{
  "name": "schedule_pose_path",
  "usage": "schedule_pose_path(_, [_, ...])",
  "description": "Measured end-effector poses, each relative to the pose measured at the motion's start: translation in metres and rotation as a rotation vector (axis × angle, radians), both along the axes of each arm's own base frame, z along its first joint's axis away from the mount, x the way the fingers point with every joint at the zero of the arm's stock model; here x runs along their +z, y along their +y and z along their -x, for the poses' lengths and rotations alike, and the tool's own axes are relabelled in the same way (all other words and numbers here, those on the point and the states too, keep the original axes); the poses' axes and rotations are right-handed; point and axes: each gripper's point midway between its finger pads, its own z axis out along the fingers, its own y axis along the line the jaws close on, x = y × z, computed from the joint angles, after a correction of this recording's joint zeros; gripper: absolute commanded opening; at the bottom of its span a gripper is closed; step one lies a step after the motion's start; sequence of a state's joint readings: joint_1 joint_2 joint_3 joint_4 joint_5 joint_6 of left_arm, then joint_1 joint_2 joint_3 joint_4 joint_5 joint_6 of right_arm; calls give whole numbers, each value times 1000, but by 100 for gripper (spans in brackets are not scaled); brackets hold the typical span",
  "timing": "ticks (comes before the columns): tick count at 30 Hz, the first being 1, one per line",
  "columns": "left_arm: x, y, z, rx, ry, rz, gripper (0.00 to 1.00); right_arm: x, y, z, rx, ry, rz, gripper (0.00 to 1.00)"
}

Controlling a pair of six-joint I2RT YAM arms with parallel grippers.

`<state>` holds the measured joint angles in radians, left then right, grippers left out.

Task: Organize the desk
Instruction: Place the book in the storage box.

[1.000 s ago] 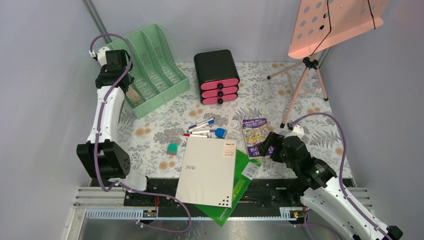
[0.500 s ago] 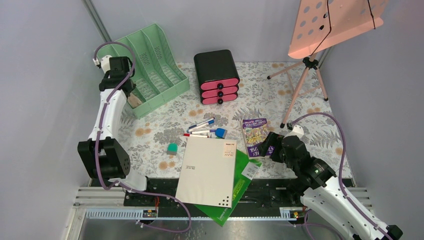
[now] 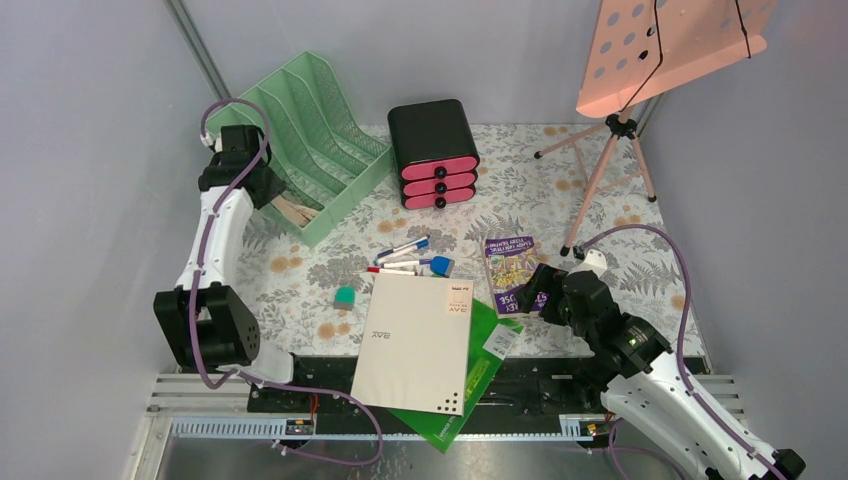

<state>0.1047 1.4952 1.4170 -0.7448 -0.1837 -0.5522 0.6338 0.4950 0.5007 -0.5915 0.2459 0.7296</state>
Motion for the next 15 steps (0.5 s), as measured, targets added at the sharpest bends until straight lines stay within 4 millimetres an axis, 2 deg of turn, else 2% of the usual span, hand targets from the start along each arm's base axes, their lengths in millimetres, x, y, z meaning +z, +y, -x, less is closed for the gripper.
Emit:
schedule_pose_path(6, [3, -4, 18, 17, 1, 23, 0, 0, 0, 0, 0, 1, 0, 99])
schedule_pose_path(15, [21, 3, 25, 111, -35, 16, 0, -1, 0, 0, 0, 4, 3, 99])
